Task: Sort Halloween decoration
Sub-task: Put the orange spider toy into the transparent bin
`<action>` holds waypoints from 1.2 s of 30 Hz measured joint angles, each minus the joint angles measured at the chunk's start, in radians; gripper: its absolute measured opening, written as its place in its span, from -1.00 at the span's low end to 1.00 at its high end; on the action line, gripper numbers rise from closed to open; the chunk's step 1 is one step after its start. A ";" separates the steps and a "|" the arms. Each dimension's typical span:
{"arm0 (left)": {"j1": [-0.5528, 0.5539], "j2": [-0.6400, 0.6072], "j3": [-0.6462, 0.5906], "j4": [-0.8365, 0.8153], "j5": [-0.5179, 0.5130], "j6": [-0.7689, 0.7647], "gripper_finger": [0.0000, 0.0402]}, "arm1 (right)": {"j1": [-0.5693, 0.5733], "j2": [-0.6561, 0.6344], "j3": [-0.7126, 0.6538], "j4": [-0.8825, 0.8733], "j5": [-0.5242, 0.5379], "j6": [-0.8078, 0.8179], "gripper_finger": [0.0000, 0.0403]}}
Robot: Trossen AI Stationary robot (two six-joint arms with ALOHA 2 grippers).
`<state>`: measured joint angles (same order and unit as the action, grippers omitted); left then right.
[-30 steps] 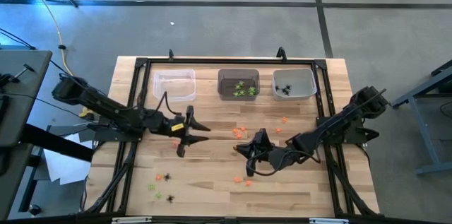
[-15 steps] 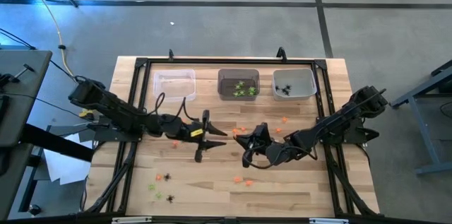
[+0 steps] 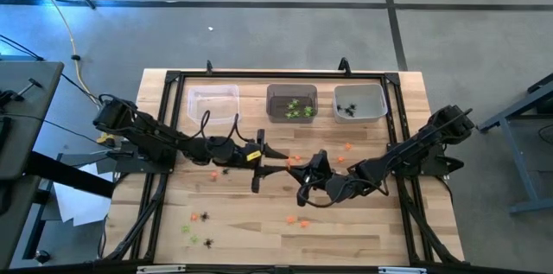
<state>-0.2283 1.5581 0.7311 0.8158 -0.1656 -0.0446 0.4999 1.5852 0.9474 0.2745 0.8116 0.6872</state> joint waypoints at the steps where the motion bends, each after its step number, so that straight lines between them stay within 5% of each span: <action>1: 0.000 0.000 0.000 0.001 0.005 -0.004 -0.35 | 0.000 0.000 0.000 0.000 0.000 0.000 -1.00; 13: 0.000 0.000 0.000 -0.002 0.009 0.006 -0.33 | 0.000 0.000 0.000 0.000 -0.003 -0.012 -1.00; 36: -0.031 0.000 0.000 -0.003 0.006 -0.005 0.05 | -0.001 0.000 0.000 0.001 -0.011 -0.012 -1.00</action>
<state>-0.2592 1.5578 0.7311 0.8131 -0.1593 -0.0500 0.4992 1.5848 0.9474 0.2752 0.8001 0.6754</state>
